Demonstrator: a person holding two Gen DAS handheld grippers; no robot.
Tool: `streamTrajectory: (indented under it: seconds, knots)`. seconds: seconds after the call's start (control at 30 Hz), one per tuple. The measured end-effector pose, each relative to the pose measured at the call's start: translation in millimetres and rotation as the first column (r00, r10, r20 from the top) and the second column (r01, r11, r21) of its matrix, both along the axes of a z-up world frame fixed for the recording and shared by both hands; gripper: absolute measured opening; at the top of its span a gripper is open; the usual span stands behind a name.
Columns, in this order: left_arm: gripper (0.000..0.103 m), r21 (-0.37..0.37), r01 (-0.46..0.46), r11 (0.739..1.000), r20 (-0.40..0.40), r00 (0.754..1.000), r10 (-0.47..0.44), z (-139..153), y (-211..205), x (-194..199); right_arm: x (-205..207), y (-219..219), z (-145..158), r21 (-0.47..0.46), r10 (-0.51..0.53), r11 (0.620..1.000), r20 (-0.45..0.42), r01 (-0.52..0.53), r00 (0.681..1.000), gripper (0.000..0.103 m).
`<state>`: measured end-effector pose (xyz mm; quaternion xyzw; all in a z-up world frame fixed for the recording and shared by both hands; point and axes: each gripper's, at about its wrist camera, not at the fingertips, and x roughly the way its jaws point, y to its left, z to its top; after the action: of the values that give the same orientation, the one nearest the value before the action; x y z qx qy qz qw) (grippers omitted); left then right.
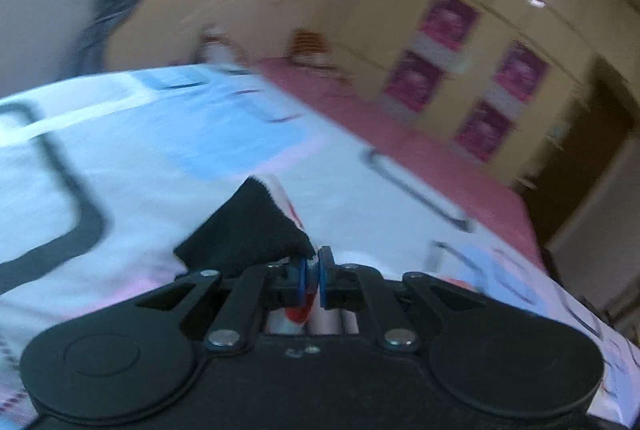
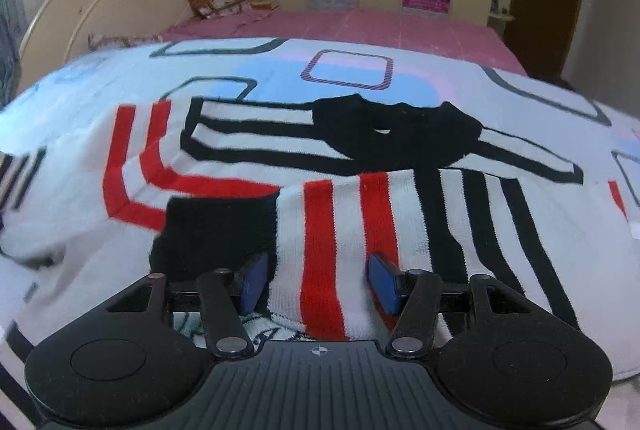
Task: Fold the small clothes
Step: 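Carry the sleeve across the sweater body toward the right gripper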
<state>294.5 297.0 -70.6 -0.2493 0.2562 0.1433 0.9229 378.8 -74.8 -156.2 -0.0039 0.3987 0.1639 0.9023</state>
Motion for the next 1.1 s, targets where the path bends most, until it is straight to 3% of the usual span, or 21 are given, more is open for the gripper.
streamTrajectory:
  seconds: [0.1,0.2,0.27,0.47,0.6,0.67,0.73,0.8,0.83,0.87,0.9,1.1]
  knots:
    - [0.006,0.015,0.14,0.99,0.024,0.99,-0.14,13.5,-41.4,14.7,-4.2,-11.7,7.0,0.078,-0.036,0.996,0.009,0.035,0.999,0.055]
    - [0.006,0.024,0.293,0.956,0.03,0.956,-0.293,18.1,-91.4,34.7,-12.9,-19.3,15.0,0.086,-0.049,0.995,0.036,0.046,0.998,0.055]
    - [0.006,0.031,0.39,0.92,0.025,0.92,-0.391,16.1,-127.0,49.6,-17.1,-27.3,20.5,0.097,-0.058,0.994,0.041,0.053,0.998,0.055]
    - [0.006,0.041,0.625,0.78,-0.023,0.781,-0.625,-5.7,-228.5,87.7,-29.6,-69.5,27.9,0.101,-0.136,0.986,0.05,0.13,0.989,0.055]
    - [0.008,0.046,0.725,0.687,-0.128,0.686,-0.716,-36.4,-284.4,99.0,-36.4,-99.2,27.6,0.102,-0.184,0.978,0.027,0.181,0.983,0.056]
    - [0.02,0.058,0.753,0.656,-0.191,0.653,-0.733,-52.7,-295.4,98.5,-39.2,-108.6,28.7,0.107,-0.196,0.975,0.023,0.193,0.98,0.056]
    - [0.025,0.104,0.754,0.648,-0.222,0.653,-0.724,-56.7,-298.8,89.3,-41.6,-114.8,31.0,0.126,-0.2,0.973,0.025,0.196,0.979,0.056]
    - [0.036,0.14,0.751,0.645,-0.218,0.659,-0.72,-53.2,-293.1,79.0,-44.6,-116.8,34.3,0.155,-0.196,0.97,0.037,0.188,0.98,0.056]
    - [0.05,0.16,0.743,0.65,-0.219,0.669,-0.71,-51.0,-287.1,74.4,-45.0,-115.3,36.4,0.165,-0.189,0.97,0.047,0.179,0.981,0.061]
    - [0.06,0.187,0.726,0.661,-0.212,0.687,-0.695,-48.0,-280.8,68.6,-44.8,-111.2,38.9,0.172,-0.179,0.971,0.06,0.166,0.982,0.071]
    - [0.062,0.217,0.703,0.677,-0.205,0.711,-0.672,-43.4,-274.1,63.5,-46.4,-107.4,41.8,0.177,-0.171,0.972,0.077,0.155,0.982,0.091]
    - [0.061,0.277,0.548,0.789,-0.23,0.835,-0.5,-38.9,-218.0,35.2,-44.7,-61.5,49.1,0.1,-0.025,0.995,0.171,0.008,0.985,0.093]
